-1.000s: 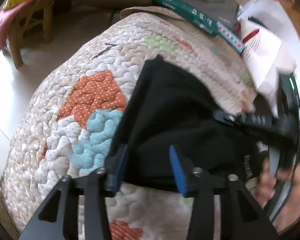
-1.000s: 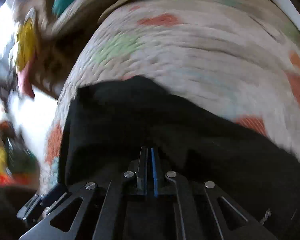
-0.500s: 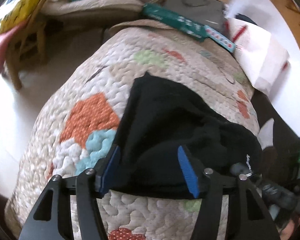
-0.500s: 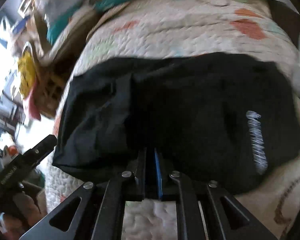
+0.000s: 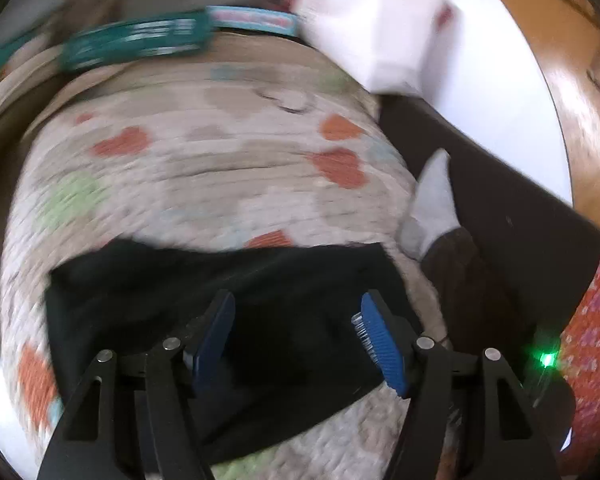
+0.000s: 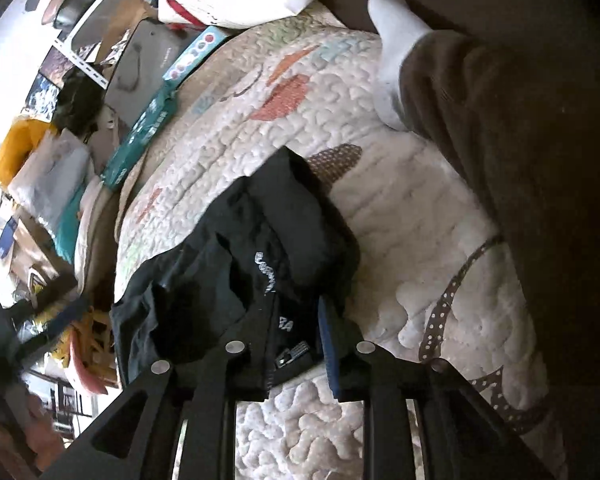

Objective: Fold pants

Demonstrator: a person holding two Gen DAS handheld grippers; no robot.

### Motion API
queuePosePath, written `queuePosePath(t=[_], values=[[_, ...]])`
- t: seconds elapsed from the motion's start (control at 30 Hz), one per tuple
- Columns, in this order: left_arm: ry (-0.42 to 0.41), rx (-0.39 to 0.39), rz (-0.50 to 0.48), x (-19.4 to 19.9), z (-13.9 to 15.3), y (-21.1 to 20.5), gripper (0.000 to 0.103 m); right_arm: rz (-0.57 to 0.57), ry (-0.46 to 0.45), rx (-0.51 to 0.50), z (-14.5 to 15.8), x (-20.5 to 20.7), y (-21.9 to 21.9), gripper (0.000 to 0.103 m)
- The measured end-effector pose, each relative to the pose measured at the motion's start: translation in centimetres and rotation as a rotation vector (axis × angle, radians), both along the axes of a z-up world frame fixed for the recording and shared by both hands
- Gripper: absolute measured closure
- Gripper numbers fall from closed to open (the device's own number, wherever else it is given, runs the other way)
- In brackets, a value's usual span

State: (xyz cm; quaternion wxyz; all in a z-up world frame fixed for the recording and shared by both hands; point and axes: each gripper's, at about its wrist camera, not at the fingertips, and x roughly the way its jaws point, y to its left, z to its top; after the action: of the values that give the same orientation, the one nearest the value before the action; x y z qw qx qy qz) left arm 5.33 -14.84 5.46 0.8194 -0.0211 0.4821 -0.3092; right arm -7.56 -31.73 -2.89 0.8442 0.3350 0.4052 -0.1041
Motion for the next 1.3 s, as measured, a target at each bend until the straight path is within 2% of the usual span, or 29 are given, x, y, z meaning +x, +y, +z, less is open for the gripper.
queuePosePath(t=[0.1,0.2,0.3,0.4,0.53,0.7,0.83,0.97,1.03,1.1,1.13,1.17,1.2,1.27,1.3], values=[[-0.002,0.044,-0.107,0.9,-0.9,-5.2,0.037,-0.015,0.016,0.003,-0.7,0.1,-0.1,0.076],[0.046,0.060,-0.185,1.9,-2.8,-9.2,0.037,-0.047,0.009,0.043,-1.5,-0.1,-0.9,0.073],[0.101,0.066,-0.217,3.4,-4.9,-12.0,0.037,-0.064,-0.015,0.055,-2.0,0.0,-1.2,0.071],[0.111,0.090,-0.243,4.5,-6.1,-14.0,0.037,-0.072,-0.035,0.050,-2.1,0.2,-1.0,0.070],[0.094,0.152,-0.290,5.2,-6.7,-15.5,0.036,-0.086,-0.049,0.070,-2.2,0.2,-1.0,0.070],[0.124,0.152,-0.351,5.4,-6.7,-15.6,0.035,-0.124,-0.047,0.154,-2.8,-0.7,-1.7,0.068],[0.137,0.153,-0.363,5.4,-6.5,-15.2,0.034,-0.122,-0.057,0.164,-2.7,-1.1,-1.3,0.059],[0.077,0.267,-0.393,4.4,-7.1,-16.8,0.030,-0.120,-0.057,0.136,-2.9,-1.0,-0.9,0.058],[0.021,0.383,-0.431,3.2,-8.1,-18.4,0.030,-0.119,-0.059,0.120,-2.8,-0.6,-1.0,0.057],[-0.087,0.491,-0.473,1.4,-8.7,-19.5,0.052,-0.115,-0.064,0.106,-2.8,-0.2,-1.1,0.055],[-0.106,0.494,-0.489,1.0,-8.6,-19.6,0.060,-0.108,-0.066,0.095,-2.9,0.1,-1.1,0.054],[-0.106,0.476,-0.502,0.6,-8.3,-19.6,0.089,-0.106,-0.066,0.091,-2.9,0.2,-1.1,0.054],[-0.099,0.455,-0.505,0.5,-7.8,-19.4,0.097,-0.101,-0.067,0.090,-2.9,0.4,-1.2,0.053],[-0.093,0.422,-0.495,0.5,-6.9,-18.9,0.097,-0.064,-0.067,0.122,-2.8,0.9,-1.2,0.065],[-0.098,0.407,-0.486,0.4,-6.4,-18.5,0.097,-0.050,-0.068,0.141,-2.7,1.0,-1.3,0.080]])
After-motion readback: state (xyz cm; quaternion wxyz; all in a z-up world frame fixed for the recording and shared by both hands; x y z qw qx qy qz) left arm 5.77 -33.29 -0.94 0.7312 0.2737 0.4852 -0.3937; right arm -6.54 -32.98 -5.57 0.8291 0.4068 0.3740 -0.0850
